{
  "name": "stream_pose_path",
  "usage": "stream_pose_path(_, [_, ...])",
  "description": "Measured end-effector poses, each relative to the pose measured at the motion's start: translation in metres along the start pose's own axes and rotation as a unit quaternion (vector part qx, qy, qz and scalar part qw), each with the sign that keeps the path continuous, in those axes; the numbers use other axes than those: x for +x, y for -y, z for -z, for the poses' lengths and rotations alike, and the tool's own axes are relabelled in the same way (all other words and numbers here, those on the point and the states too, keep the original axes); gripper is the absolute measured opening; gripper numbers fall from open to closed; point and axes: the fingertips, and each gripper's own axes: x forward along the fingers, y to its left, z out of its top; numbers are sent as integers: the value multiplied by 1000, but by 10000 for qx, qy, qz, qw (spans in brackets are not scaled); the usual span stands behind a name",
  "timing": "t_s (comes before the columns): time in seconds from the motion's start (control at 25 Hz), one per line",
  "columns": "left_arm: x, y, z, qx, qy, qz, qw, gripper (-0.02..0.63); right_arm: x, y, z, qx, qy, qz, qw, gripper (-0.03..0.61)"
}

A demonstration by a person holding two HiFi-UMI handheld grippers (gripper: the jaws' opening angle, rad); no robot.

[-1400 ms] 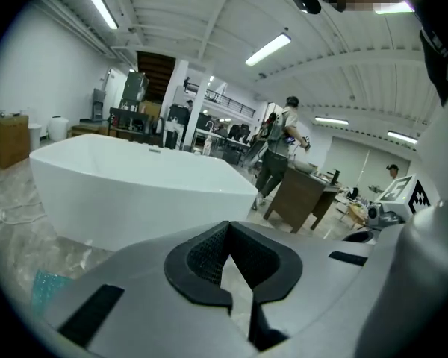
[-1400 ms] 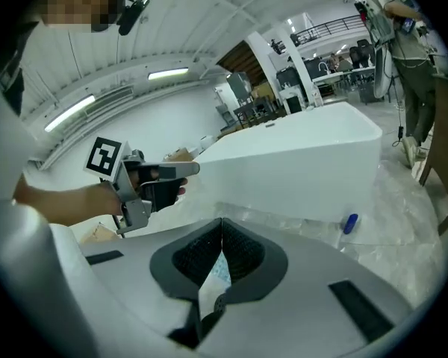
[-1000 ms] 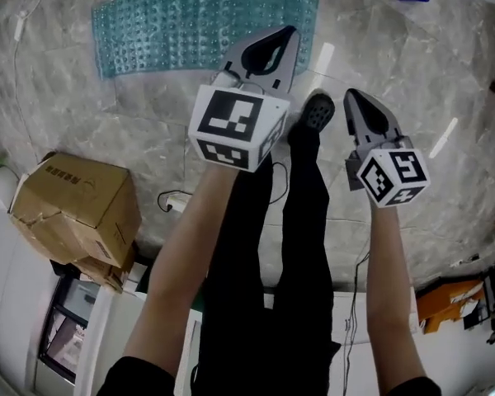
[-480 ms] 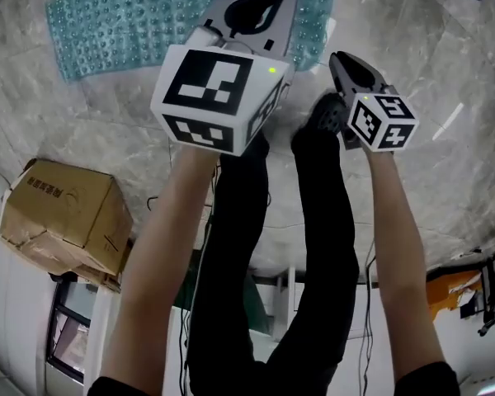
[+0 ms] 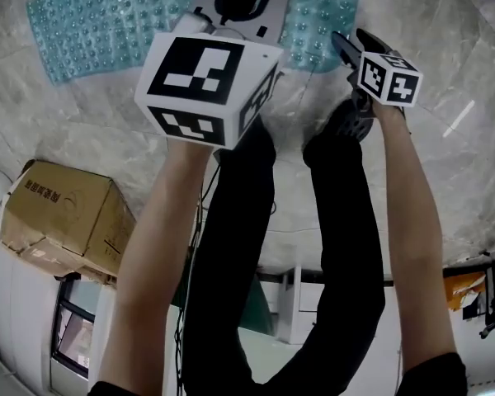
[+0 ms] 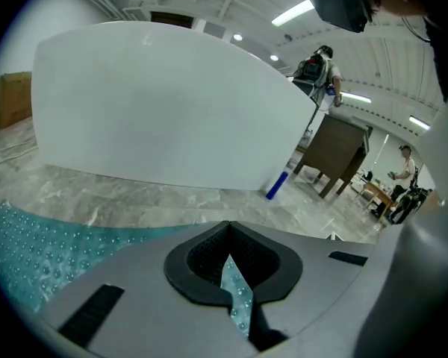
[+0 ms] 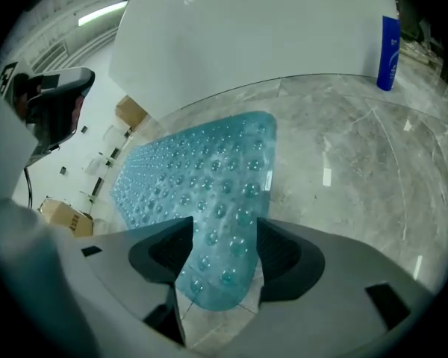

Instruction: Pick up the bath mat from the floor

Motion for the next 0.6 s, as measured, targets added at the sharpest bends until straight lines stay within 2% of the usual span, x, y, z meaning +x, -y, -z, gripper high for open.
stream_pose_path(0.28, [8, -9, 32, 25, -42, 49, 10000, 5, 25, 20, -1, 541, 205, -4, 9983, 236])
stream_pose_path(0.6, [4, -22, 56, -114, -121, -102, 9998, 5, 38, 34, -3, 443, 195, 715, 9963, 245])
